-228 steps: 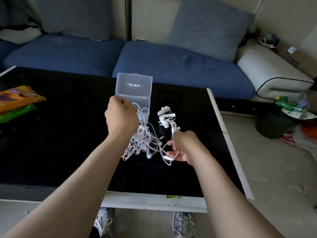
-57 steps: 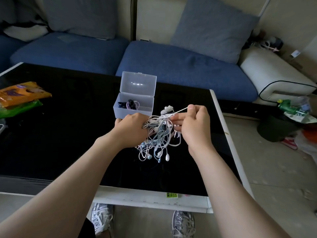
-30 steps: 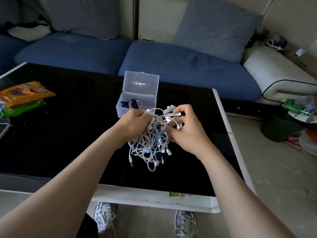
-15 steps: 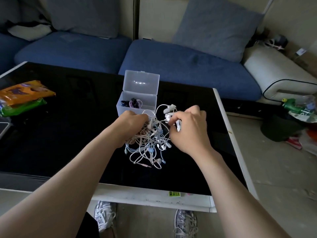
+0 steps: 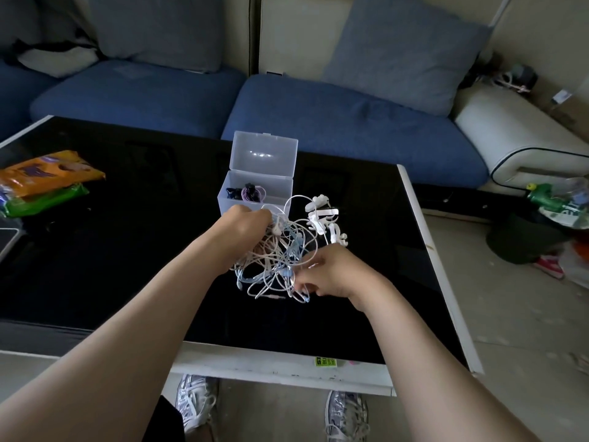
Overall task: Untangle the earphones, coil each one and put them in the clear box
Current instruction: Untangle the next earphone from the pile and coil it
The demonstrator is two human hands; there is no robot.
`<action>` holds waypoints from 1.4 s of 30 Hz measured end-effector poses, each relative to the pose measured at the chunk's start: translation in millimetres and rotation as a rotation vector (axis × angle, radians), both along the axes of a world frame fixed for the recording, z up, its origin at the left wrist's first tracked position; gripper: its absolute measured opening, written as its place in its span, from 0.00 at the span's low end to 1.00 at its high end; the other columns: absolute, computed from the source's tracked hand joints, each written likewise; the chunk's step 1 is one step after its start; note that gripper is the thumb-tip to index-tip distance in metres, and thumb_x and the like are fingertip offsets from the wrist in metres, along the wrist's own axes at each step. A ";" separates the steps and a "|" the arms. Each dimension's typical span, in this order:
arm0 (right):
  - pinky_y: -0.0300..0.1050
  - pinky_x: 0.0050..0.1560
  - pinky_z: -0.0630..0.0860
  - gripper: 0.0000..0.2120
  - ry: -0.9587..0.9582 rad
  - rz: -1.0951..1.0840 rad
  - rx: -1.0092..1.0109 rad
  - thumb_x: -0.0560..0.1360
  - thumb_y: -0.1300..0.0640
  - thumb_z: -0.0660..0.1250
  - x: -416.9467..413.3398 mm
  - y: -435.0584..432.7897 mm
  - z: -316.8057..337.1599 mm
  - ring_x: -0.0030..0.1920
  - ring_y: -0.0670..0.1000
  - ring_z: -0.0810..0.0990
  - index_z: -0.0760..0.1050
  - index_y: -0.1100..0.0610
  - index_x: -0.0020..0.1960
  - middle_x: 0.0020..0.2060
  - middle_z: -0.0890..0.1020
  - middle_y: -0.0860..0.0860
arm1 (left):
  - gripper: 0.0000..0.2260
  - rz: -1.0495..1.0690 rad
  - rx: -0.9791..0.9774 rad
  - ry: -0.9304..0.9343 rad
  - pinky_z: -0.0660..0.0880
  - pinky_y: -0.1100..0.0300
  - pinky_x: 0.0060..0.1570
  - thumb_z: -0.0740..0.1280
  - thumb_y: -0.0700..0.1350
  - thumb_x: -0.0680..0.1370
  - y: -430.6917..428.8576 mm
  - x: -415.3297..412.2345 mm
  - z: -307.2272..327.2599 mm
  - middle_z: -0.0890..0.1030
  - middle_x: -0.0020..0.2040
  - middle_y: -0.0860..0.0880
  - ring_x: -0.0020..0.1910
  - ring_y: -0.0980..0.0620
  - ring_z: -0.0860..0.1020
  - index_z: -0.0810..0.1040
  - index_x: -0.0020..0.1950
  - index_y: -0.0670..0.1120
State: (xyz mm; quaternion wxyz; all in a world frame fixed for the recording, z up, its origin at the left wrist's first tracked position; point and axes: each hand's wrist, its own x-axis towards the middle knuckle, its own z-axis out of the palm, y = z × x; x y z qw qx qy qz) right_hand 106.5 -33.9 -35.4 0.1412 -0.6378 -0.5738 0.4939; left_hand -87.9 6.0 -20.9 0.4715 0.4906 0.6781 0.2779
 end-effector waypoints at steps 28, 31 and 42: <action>0.46 0.51 0.79 0.07 0.646 -0.376 0.059 0.84 0.58 0.68 -2.3 13.9 17.5 0.48 0.54 0.87 0.85 0.57 0.53 0.44 0.87 0.52 | 0.24 0.092 0.250 0.345 0.80 0.48 0.52 0.69 0.31 0.72 -4.6 -9.6 0.9 0.78 0.59 0.45 0.56 0.44 0.78 0.76 0.64 0.51; 0.42 0.48 0.80 0.07 0.618 -0.319 0.099 0.85 0.57 0.67 -2.5 11.6 16.6 0.48 0.53 0.88 0.83 0.56 0.53 0.44 0.87 0.52 | 0.27 -0.075 0.304 0.418 0.74 0.39 0.65 0.72 0.37 0.69 -8.2 -6.7 10.1 0.72 0.65 0.47 0.64 0.41 0.72 0.76 0.64 0.58; 0.38 0.46 0.78 0.05 0.456 -0.274 0.205 0.83 0.60 0.69 -0.3 13.2 10.9 0.45 0.48 0.88 0.83 0.54 0.55 0.45 0.89 0.54 | 0.06 -0.339 0.455 0.196 0.80 0.51 0.59 0.70 0.45 0.83 -8.5 5.1 10.8 0.87 0.48 0.52 0.50 0.53 0.85 0.85 0.57 0.49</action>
